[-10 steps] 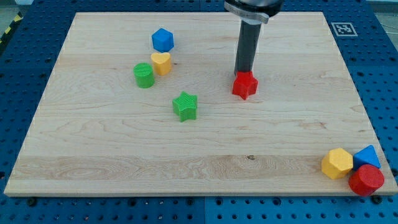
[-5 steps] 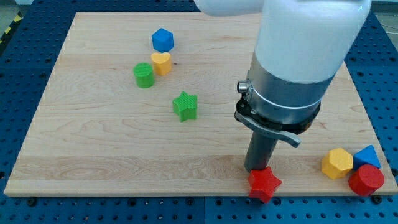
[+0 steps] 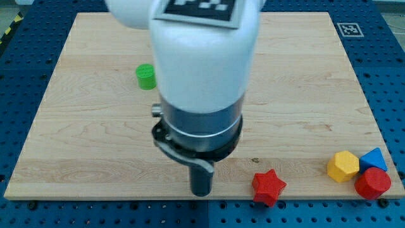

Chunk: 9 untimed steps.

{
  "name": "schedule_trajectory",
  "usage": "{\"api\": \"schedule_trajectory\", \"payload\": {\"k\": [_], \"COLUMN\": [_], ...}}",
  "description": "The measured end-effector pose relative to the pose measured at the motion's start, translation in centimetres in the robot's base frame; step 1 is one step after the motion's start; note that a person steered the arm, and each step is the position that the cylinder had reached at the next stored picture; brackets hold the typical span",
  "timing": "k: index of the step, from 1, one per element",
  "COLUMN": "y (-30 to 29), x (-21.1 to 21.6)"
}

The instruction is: Move the red star to the bottom left of the yellow hexagon

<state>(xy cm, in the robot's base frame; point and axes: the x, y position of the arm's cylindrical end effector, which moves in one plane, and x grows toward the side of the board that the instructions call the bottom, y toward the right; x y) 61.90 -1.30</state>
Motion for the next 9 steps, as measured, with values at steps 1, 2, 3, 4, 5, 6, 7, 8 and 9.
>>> {"api": "schedule_trajectory", "payload": {"k": [1, 2, 3, 4, 5, 6, 7, 8, 9], "y": [-0.3, 0.1, 2.5, 4.6, 6.3, 7.2, 7.7, 7.9, 8.0], "x": [0.0, 0.0, -0.1, -0.1, -0.1, -0.1, 0.0, 0.0, 0.0]}}
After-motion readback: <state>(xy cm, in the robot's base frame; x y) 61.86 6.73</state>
